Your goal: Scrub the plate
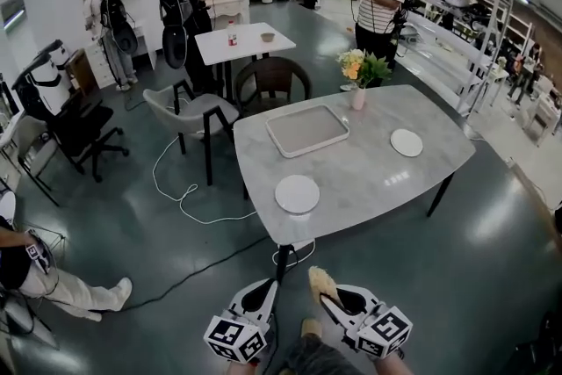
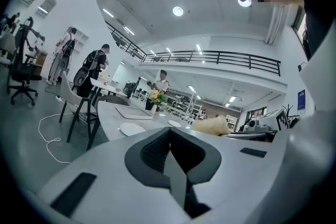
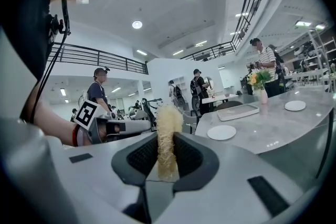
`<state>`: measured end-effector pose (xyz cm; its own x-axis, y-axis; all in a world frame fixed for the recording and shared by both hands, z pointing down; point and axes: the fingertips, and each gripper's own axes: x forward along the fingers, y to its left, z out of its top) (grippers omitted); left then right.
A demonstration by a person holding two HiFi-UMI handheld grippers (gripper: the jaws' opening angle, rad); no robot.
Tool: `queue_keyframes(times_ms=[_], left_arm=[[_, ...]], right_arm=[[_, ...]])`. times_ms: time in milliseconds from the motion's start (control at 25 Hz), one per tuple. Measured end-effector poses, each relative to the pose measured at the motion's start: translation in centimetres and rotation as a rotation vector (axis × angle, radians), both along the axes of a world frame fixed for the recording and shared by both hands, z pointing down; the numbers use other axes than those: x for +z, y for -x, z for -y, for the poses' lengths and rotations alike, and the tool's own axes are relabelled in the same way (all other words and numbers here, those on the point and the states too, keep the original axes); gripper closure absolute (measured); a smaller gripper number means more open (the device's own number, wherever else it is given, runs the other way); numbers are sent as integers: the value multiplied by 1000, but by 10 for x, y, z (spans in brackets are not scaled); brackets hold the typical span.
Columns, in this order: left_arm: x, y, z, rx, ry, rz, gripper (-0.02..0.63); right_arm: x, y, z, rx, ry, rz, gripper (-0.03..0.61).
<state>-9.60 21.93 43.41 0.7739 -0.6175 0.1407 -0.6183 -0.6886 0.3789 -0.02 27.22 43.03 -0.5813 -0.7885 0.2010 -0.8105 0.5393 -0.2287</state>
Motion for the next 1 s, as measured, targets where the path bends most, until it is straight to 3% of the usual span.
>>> queue_keyframes(times_ms=[600,1000], left_arm=[[10,-43,85,-59,20,10,601],[23,-73,118,-65,32,16,601]], right_arm=[[8,-37,92,-94,8,-13,497],[25,-70,125,-99,31,-8,497]])
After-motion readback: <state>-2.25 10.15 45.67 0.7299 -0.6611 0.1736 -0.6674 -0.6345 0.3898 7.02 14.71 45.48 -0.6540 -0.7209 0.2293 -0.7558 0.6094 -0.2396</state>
